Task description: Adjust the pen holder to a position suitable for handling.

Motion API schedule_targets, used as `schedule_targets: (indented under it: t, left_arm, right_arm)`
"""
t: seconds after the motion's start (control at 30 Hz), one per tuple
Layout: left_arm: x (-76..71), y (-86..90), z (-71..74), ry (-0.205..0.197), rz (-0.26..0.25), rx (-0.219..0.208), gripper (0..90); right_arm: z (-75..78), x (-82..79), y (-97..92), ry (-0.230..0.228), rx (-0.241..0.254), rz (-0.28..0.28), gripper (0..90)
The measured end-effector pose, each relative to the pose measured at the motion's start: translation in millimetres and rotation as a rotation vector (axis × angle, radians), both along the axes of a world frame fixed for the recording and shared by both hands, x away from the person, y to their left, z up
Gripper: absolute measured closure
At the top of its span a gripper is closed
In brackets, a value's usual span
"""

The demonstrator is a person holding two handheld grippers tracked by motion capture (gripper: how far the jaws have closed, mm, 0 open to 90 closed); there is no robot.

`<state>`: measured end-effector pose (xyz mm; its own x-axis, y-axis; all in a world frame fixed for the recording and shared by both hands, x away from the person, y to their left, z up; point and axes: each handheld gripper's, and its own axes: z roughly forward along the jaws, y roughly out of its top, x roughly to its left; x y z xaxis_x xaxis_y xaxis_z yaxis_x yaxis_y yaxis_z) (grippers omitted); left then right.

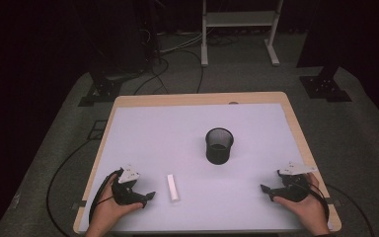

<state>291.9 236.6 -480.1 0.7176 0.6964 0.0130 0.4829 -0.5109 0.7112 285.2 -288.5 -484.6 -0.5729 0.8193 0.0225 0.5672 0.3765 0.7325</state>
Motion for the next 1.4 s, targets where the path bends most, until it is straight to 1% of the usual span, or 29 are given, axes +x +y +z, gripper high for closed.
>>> schedule_targets:
  t: [0.3, 0.47, 0.5, 0.53, 0.57, 0.6, 0.7, 0.77, 0.87, 0.9, 0.97, 1.0, 1.03, 1.07, 1.17, 1.3, 1.33, 1.37, 1.4]
  left_arm:
    - [0.0, 0.0, 0.0, 0.0, 0.0, 0.0, 1.2]
    - [0.0, 0.0, -0.1, -0.001, 0.0, 0.0, 1.3]
    - [0.0, 0.0, -0.1, -0.001, 0.0, 0.0, 1.3]
    - [-0.1, 0.0, -0.2, -0.001, 0.0, -0.001, 1.3]
    - [-0.1, 0.1, -0.1, -0.001, 0.0, -0.001, 1.2]
    - [0.0, 0.1, -0.1, 0.0, 0.0, -0.001, 1.3]
    - [0.0, 0.1, -0.1, 0.0, 0.0, -0.001, 1.3]
    - [0.0, 0.1, -0.1, 0.001, 0.0, -0.001, 1.3]
    - [0.0, 0.1, -0.1, 0.0, 0.0, -0.001, 1.2]
    - [0.0, 0.1, 0.0, 0.0, 0.0, 0.0, 1.3]
    - [0.0, 0.1, -0.1, 0.001, 0.0, -0.001, 1.3]
    - [0.0, 0.2, 0.0, 0.0, 0.0, 0.0, 1.3]
    - [0.0, 0.2, 0.0, 0.0, 0.0, 0.0, 1.3]
    - [0.0, 0.1, -0.1, 0.001, 0.0, -0.001, 1.3]
    - [0.0, 0.2, -0.1, 0.001, 0.0, 0.0, 1.3]
    - [0.1, 0.2, -0.1, 0.001, -0.001, 0.0, 1.3]
    - [0.1, 0.2, -0.1, 0.001, -0.001, 0.0, 1.2]
    - [0.1, 0.2, -0.1, 0.001, 0.0, 0.0, 1.3]
    - [0.1, 0.2, -0.1, 0.001, 0.0, 0.0, 1.3]
  right_arm:
    - [0.1, 0.0, 0.5, -0.001, -0.005, 0.001, 12.2]
    - [1.4, -0.3, 0.7, 0.002, -0.005, -0.012, 15.6]
    - [2.2, 0.0, 0.5, 0.003, -0.007, -0.016, 17.9]
    - [3.6, 0.3, -0.2, -0.002, -0.008, -0.024, 23.8]
    - [4.0, 0.4, -0.4, -0.003, -0.004, -0.022, 26.8]
    - [5.0, 0.8, -0.6, 0.0, 0.002, -0.019, 28.8]
    - [7.5, 1.6, 0.7, 0.008, 0.011, -0.018, 30.6]
    - [12.6, 2.6, 2.5, 0.0, 0.029, -0.011, 32.5]
    - [16.3, 3.1, 3.2, -0.003, 0.039, -0.008, 33.4]
    - [21.4, 3.4, 4.5, -0.01, 0.05, -0.002, 34.2]
    - [23.1, 3.7, 4.9, -0.014, 0.053, 0.0, 34.3]
    - [27.6, 4.8, 6.0, -0.022, 0.06, 0.008, 35.0]
    - [27.6, 4.8, 6.0, -0.022, 0.06, 0.008, 35.0]
    - [32.3, 6.6, 7.6, -0.03, 0.064, 0.012, 35.6]
    - [39.3, 9.5, 10.5, -0.037, 0.071, 0.023, 36.4]
    - [47.8, 12.9, 14.2, -0.045, 0.078, 0.038, 36.8]
    - [47.8, 12.9, 14.2, -0.045, 0.078, 0.038, 36.8]
    - [52.1, 14.7, 15.5, -0.049, 0.088, 0.044, 36.9]
    - [52.1, 14.7, 15.5, -0.049, 0.088, 0.044, 36.9]
